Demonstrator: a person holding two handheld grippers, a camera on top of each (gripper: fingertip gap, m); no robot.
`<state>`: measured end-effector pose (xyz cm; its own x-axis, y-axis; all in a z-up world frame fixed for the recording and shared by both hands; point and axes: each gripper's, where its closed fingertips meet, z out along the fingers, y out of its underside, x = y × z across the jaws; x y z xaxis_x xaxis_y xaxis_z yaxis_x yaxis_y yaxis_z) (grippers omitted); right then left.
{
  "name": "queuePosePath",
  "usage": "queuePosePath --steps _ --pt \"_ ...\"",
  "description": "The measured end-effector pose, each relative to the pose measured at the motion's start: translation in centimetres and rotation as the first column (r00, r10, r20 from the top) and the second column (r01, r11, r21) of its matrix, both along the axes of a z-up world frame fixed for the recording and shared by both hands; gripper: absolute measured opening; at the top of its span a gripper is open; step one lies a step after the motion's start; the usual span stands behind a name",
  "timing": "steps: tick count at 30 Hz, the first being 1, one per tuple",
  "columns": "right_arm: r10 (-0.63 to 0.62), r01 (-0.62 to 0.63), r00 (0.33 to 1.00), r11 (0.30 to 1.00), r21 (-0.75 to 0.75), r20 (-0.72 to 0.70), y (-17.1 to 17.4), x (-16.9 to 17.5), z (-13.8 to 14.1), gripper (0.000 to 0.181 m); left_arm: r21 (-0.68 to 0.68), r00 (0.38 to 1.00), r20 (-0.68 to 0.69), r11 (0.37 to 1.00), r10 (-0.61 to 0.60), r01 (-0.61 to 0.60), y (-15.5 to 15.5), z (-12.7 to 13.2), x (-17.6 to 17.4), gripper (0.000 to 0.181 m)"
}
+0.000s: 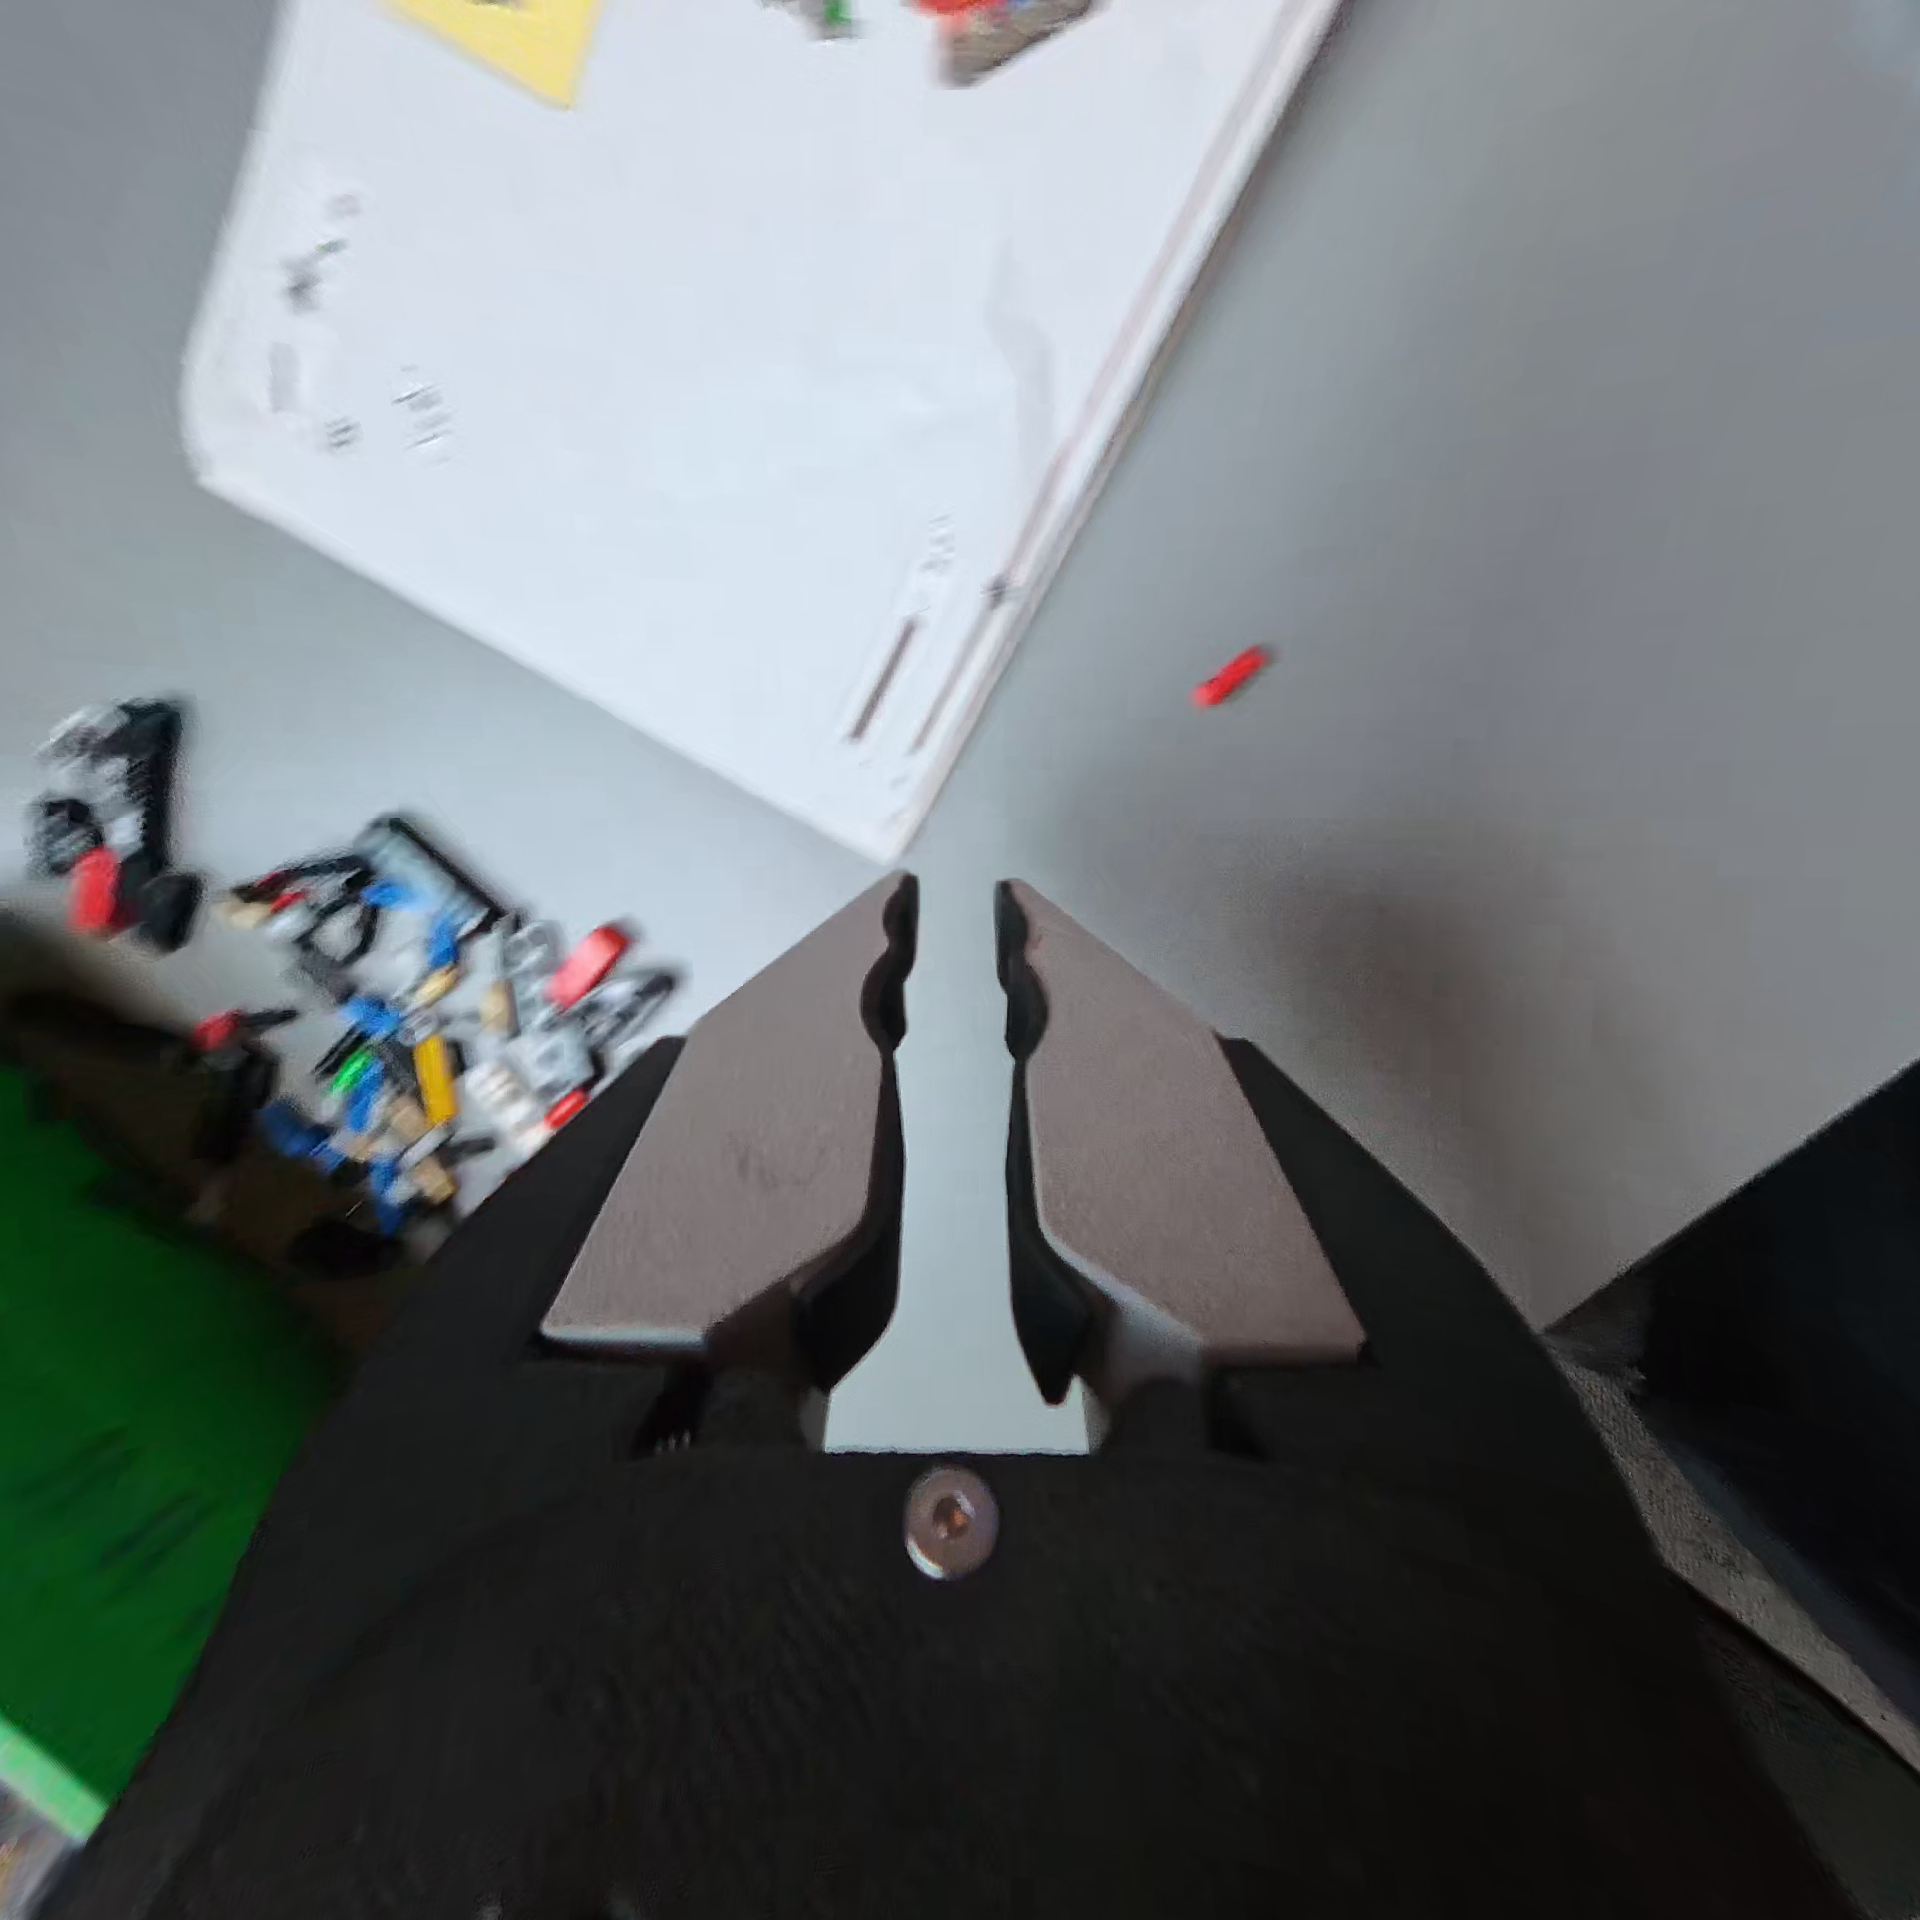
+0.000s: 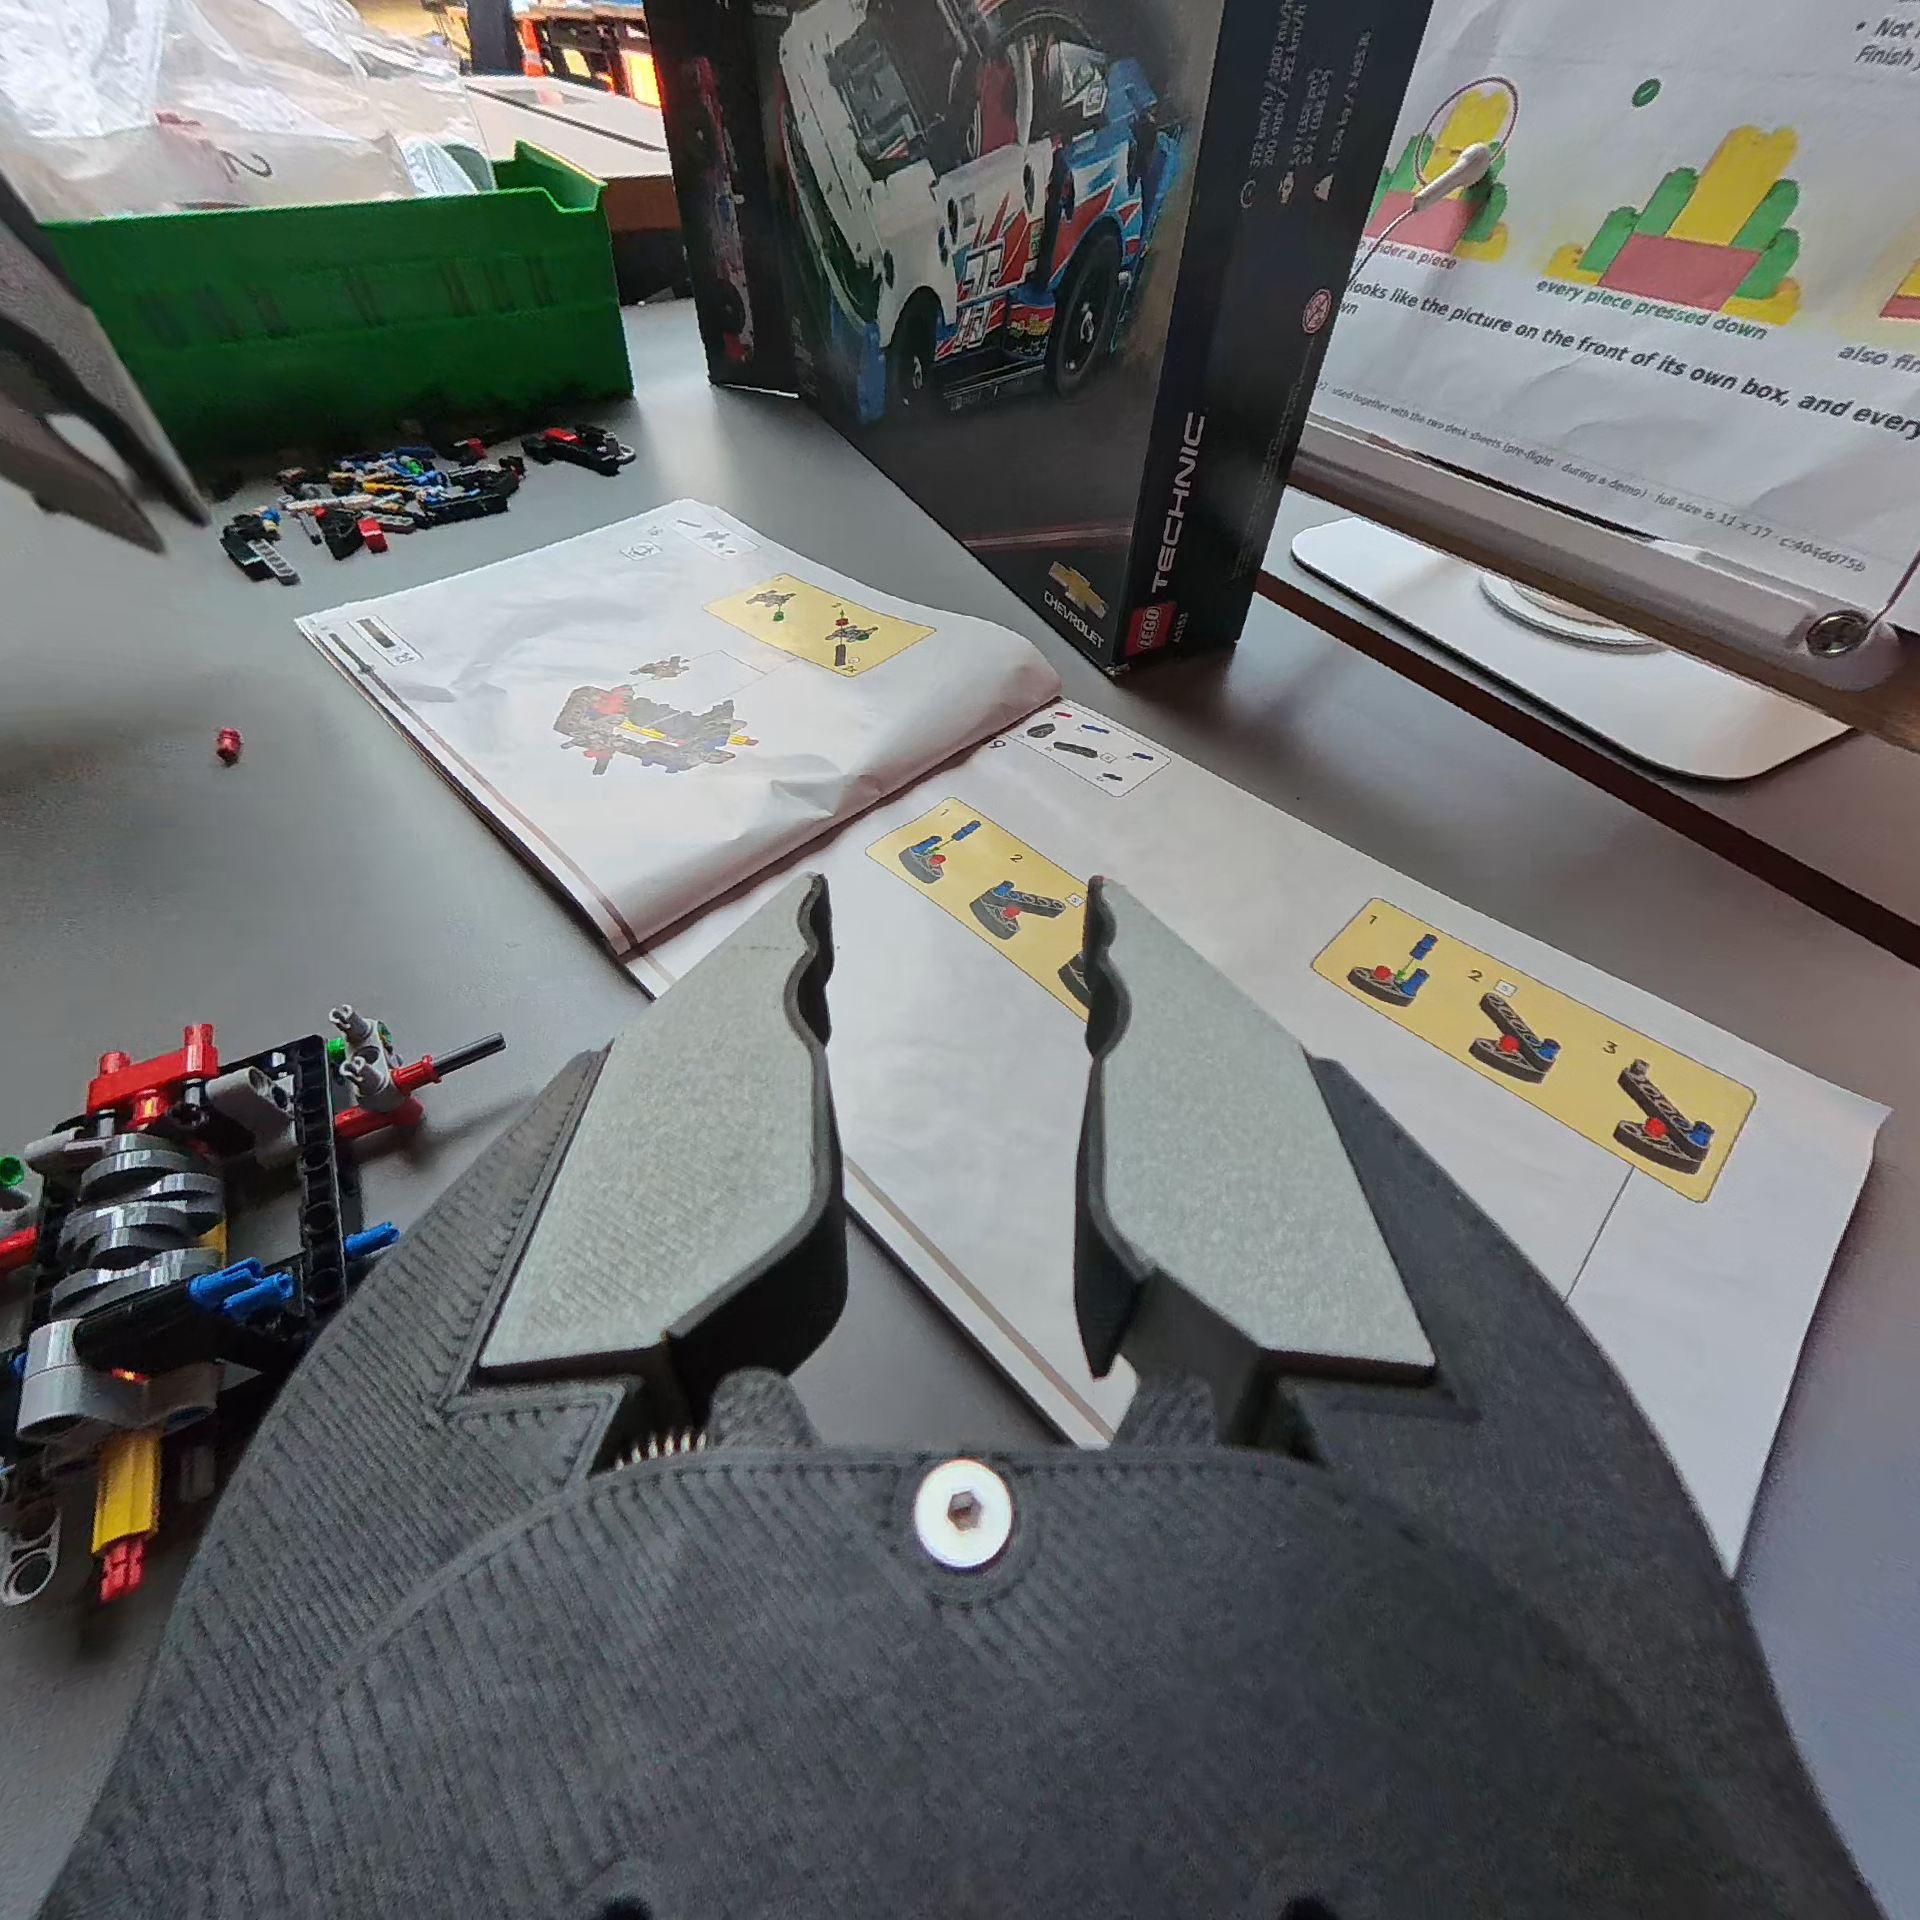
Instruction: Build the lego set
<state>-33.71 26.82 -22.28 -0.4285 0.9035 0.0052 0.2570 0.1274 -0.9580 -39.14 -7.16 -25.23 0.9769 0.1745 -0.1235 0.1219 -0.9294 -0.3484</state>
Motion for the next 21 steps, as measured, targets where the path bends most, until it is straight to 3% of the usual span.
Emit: queuePosePath --steps 3,5,9,13,21 --pt "0.005 -0.005 1.000 1.000 -0.012 0.005 0.0 -0.1 -0.1 0.046 -0.014 0.980 -0.086 0.983 0.179 -0.181 -4.0 2.7 -6.4 0.015" --pt "0.006 -0.006 1.000 1.000 -0.014 0.008 -0.1 -0.1 -0.1 0.046 -0.008 0.953 -0.061 0.954 0.297 -0.298 -6.0 3.7 -10.3 0.024" --pt "-0.002 0.002 1.000 1.000 -0.005 0.005 0.0 -0.1 -0.1 0.046 -0.010 0.881 -0.016 0.881 0.474 -0.474 -8.3 3.2 -17.0 0.021" --pt "-0.008 0.008 1.000 1.000 -0.013 0.004 0.3 -0.1 0.0 0.046 -0.047 0.816 0.077 0.820 0.573 -0.571 -8.3 0.6 -19.6 0.014" --pt "0.006 -0.006 1.000 1.000 -0.018 0.012 0.1 -0.1 -0.2 0.045 -0.079 0.818 0.128 0.828 0.561 -0.556 -7.1 -2.1 -19.8 0.012"
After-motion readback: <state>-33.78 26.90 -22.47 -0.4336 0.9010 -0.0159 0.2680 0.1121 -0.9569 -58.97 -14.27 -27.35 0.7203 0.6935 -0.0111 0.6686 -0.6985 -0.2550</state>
